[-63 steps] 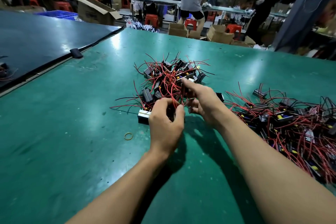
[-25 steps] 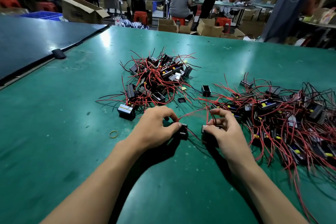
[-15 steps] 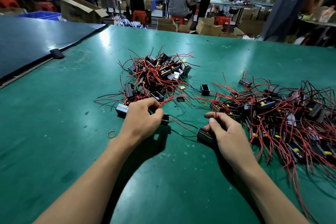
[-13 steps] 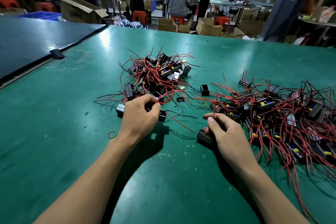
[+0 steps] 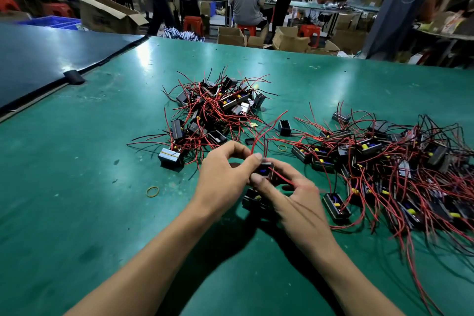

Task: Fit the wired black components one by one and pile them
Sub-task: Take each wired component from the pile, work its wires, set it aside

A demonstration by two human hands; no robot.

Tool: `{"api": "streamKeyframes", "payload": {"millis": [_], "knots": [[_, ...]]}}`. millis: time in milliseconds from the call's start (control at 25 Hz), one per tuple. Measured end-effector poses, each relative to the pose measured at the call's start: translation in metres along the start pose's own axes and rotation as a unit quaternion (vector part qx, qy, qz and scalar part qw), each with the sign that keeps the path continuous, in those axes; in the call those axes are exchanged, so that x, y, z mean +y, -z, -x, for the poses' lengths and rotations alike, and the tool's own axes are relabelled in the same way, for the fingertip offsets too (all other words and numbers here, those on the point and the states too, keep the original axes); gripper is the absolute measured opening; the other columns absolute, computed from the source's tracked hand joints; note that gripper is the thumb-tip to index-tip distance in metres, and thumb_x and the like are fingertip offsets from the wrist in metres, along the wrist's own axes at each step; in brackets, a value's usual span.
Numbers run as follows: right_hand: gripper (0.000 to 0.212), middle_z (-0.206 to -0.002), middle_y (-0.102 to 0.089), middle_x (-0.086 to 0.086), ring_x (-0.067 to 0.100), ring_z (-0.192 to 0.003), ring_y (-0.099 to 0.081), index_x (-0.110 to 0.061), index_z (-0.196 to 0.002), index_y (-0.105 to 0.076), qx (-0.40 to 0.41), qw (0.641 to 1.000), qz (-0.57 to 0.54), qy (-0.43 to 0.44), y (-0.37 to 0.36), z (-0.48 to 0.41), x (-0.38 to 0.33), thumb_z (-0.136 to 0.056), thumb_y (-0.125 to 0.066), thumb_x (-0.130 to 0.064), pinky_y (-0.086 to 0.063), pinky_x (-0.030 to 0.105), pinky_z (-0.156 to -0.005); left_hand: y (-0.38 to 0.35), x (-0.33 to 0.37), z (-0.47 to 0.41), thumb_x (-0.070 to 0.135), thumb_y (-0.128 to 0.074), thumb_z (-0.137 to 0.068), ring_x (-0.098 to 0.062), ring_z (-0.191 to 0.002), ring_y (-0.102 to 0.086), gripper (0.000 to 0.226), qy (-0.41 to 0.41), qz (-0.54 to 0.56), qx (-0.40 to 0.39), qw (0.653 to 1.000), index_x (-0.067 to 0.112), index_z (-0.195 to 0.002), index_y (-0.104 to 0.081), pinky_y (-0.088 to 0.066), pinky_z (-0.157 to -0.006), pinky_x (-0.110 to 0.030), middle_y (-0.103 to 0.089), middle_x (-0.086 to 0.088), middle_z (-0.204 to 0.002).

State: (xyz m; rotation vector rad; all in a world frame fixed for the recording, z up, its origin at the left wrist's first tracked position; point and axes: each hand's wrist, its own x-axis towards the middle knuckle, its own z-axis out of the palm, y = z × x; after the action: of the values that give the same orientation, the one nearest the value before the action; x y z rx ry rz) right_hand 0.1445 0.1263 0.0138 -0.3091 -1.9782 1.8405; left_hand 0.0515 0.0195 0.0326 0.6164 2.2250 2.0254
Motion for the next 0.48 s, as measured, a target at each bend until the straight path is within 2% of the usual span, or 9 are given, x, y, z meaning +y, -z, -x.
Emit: {"api": "streamKeyframes", "payload": {"millis": [40, 120, 160, 240, 280, 360, 400, 480], "knots": [[0.034, -0.100, -0.076, 0.000, 0.020, -0.095, -0.073, -0.029, -0.110, -0.072, 0.014, 1.000, 0.006, 0.009, -0.001, 0.000, 0.001, -0.080, -0.080, -0.044, -0.060, 0.040, -0.079, 0.000, 0.001, 0.001, 0.024, -0.077, -0.083, -0.010, -0.056, -0.062, 0.016, -0.002, -0.005, -0.005, 1.000, 0.016, -0.076, -0.064, -0.053, -0.057, -0.025, -0.069, 0.003, -0.066], [0.025, -0.099, -0.076, 0.001, 0.019, -0.093, -0.073, -0.026, -0.107, -0.072, 0.019, 0.999, -0.025, 0.010, -0.003, 0.000, 0.000, -0.086, -0.076, -0.038, -0.061, 0.038, -0.075, 0.000, 0.003, 0.003, 0.024, -0.078, -0.082, -0.010, -0.057, -0.066, 0.016, 0.002, 0.001, -0.014, 1.000, 0.016, -0.076, -0.065, -0.058, -0.061, -0.029, -0.069, 0.008, -0.066], [0.018, -0.096, -0.076, 0.000, 0.015, -0.089, -0.072, -0.025, -0.103, -0.073, 0.023, 0.999, -0.023, 0.013, -0.003, -0.001, 0.000, -0.088, -0.073, -0.035, -0.060, 0.032, -0.072, 0.001, 0.005, 0.003, 0.023, -0.078, -0.082, -0.012, -0.059, -0.067, 0.016, 0.002, 0.003, -0.020, 1.000, 0.016, -0.075, -0.065, -0.059, -0.065, -0.033, -0.069, 0.006, -0.068], [0.007, -0.088, -0.075, -0.006, 0.008, -0.082, -0.070, -0.025, -0.096, -0.072, 0.061, 0.996, 0.048, 0.044, -0.001, -0.003, 0.001, -0.093, -0.068, -0.029, -0.054, 0.016, -0.071, 0.001, 0.008, 0.004, 0.019, -0.077, -0.082, -0.014, -0.063, -0.066, 0.015, -0.002, 0.005, -0.027, 1.000, 0.012, -0.075, -0.066, -0.058, -0.069, -0.039, -0.069, -0.002, -0.069], [0.006, -0.087, -0.074, -0.007, 0.008, -0.081, -0.069, -0.024, -0.093, -0.071, 0.080, 0.993, 0.073, 0.050, -0.001, -0.005, 0.001, -0.095, -0.066, -0.027, -0.051, 0.014, -0.071, 0.001, 0.009, 0.004, 0.017, -0.076, -0.083, -0.015, -0.067, -0.065, 0.016, 0.005, 0.016, -0.023, 1.000, 0.010, -0.074, -0.065, -0.057, -0.069, -0.039, -0.068, -0.007, -0.070], [0.010, -0.085, -0.074, -0.005, 0.011, -0.078, -0.067, -0.022, -0.091, -0.071, 0.102, 0.993, 0.045, 0.029, 0.000, -0.009, 0.002, -0.097, -0.063, -0.024, -0.053, 0.023, -0.072, 0.002, 0.011, 0.002, 0.013, -0.073, -0.084, -0.018, -0.070, -0.067, 0.017, 0.062, 0.086, -0.015, 0.994, 0.010, -0.072, -0.061, -0.056, -0.064, -0.035, -0.066, -0.010, -0.070], [0.012, -0.081, -0.073, -0.004, 0.013, -0.073, -0.065, -0.022, -0.089, -0.071, 0.105, 0.994, 0.005, 0.004, 0.001, -0.010, 0.001, -0.098, -0.063, -0.025, -0.054, 0.028, -0.069, 0.002, 0.013, 0.001, 0.011, -0.071, -0.085, -0.020, -0.070, -0.069, 0.017, 0.110, 0.143, -0.020, 0.983, 0.011, -0.073, -0.059, -0.056, -0.061, -0.032, -0.066, -0.008, -0.070], [0.015, -0.073, -0.068, -0.003, 0.013, -0.063, -0.059, -0.027, -0.086, -0.073, 0.108, 0.990, -0.073, -0.045, 0.002, -0.011, -0.003, -0.097, -0.063, -0.027, -0.052, 0.030, -0.058, 0.002, 0.016, 0.000, 0.009, -0.068, -0.086, -0.024, -0.070, -0.071, 0.014, 0.199, 0.251, -0.049, 0.946, 0.011, -0.077, -0.058, -0.058, -0.061, -0.030, -0.068, -0.007, -0.074]]}}
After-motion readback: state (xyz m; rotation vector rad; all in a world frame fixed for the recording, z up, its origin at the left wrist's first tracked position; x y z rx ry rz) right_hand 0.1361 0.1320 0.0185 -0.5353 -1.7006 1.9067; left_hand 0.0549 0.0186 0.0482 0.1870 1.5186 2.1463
